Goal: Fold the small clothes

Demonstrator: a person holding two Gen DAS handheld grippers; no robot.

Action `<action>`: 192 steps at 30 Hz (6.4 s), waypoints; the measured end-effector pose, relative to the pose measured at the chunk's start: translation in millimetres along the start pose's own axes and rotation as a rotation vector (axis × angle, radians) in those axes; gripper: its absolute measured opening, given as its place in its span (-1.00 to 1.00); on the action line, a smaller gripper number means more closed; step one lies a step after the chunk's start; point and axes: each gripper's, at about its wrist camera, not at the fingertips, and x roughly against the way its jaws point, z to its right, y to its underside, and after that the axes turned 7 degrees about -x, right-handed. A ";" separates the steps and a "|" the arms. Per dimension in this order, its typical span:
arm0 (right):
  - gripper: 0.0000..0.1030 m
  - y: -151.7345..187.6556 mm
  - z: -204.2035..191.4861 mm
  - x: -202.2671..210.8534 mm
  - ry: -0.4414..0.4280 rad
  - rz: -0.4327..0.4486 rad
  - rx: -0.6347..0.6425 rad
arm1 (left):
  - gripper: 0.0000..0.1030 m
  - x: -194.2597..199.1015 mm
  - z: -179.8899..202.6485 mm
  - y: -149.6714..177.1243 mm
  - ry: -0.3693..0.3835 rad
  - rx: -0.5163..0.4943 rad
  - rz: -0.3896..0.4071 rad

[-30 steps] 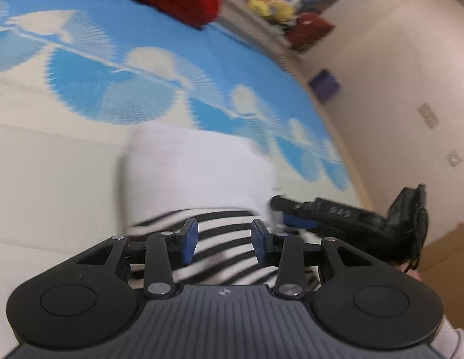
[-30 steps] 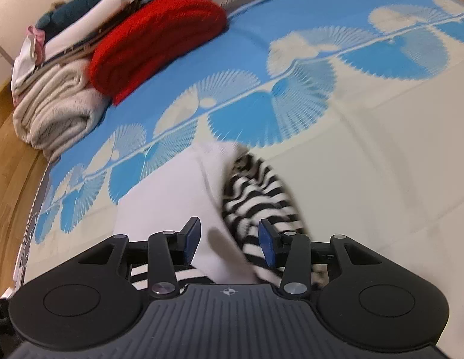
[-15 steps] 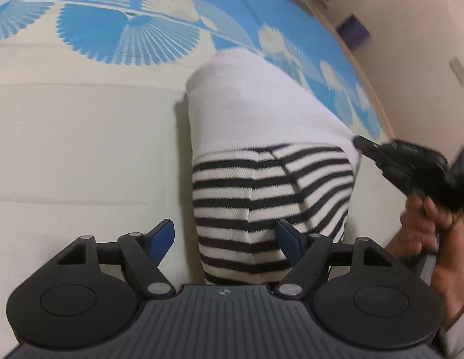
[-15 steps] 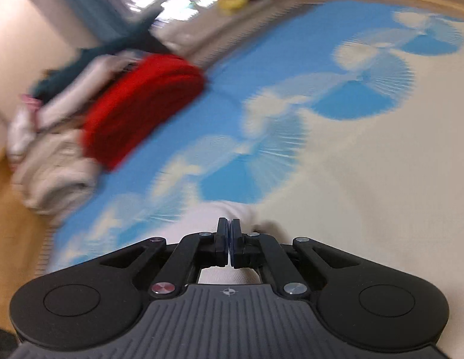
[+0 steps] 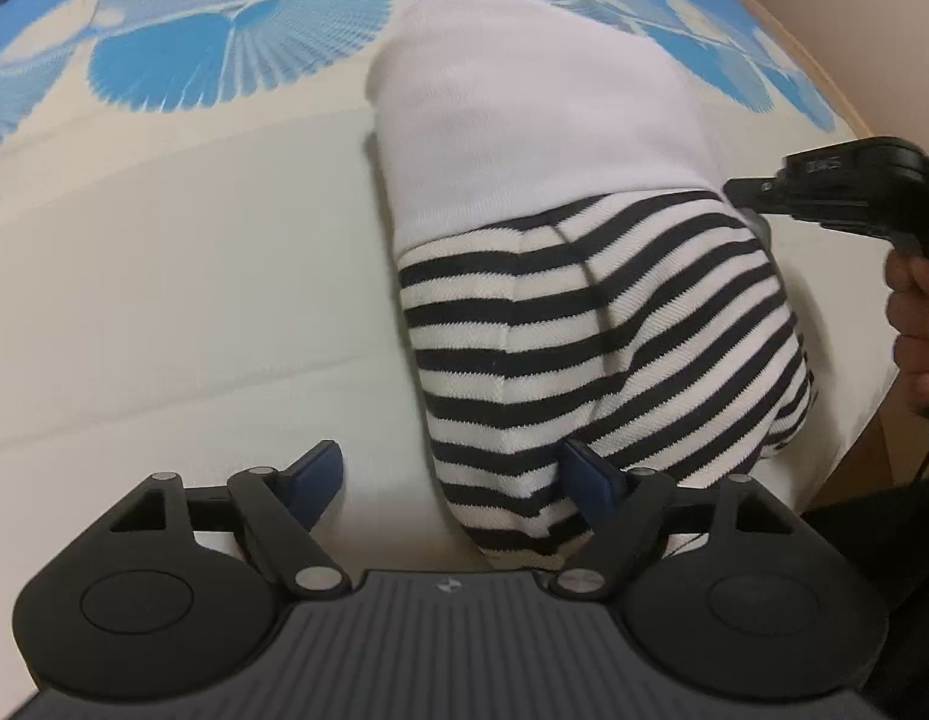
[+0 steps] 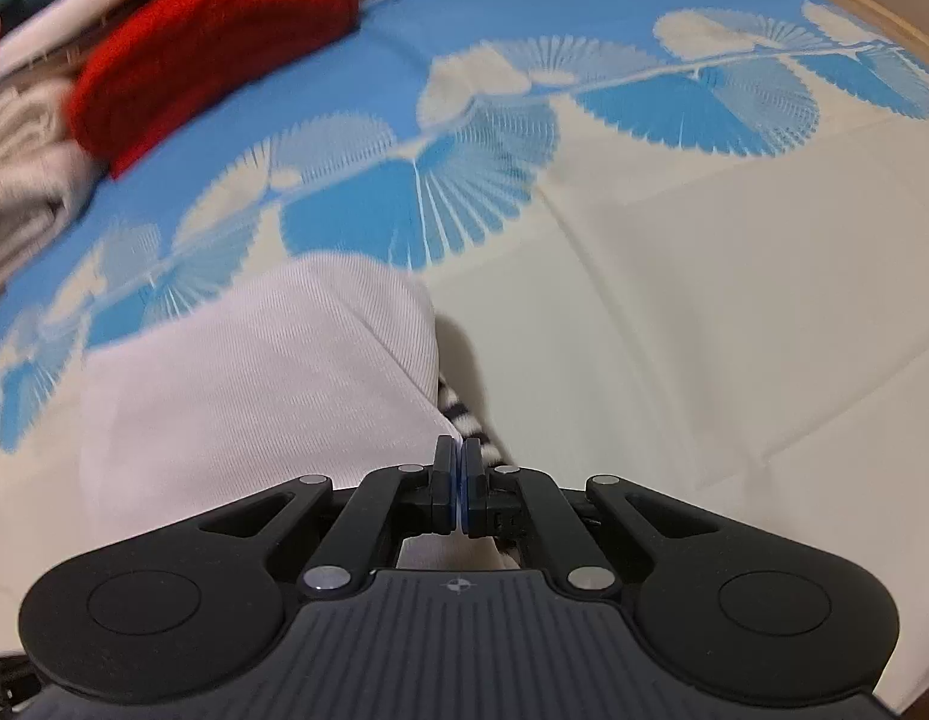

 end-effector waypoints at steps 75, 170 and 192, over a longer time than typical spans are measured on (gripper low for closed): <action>-0.42 20.5 -68.8 -5.0 -0.042 -0.054 0.136 | 0.73 122.9 -46.1 2.4 -0.234 0.084 0.288; 0.26 186.7 -90.2 157.8 -0.036 0.243 0.366 | 0.99 149.6 65.1 132.3 -0.286 0.203 0.457; 0.26 187.2 -92.4 158.2 -0.044 0.243 0.380 | 0.99 148.2 66.4 132.0 -0.280 0.200 0.455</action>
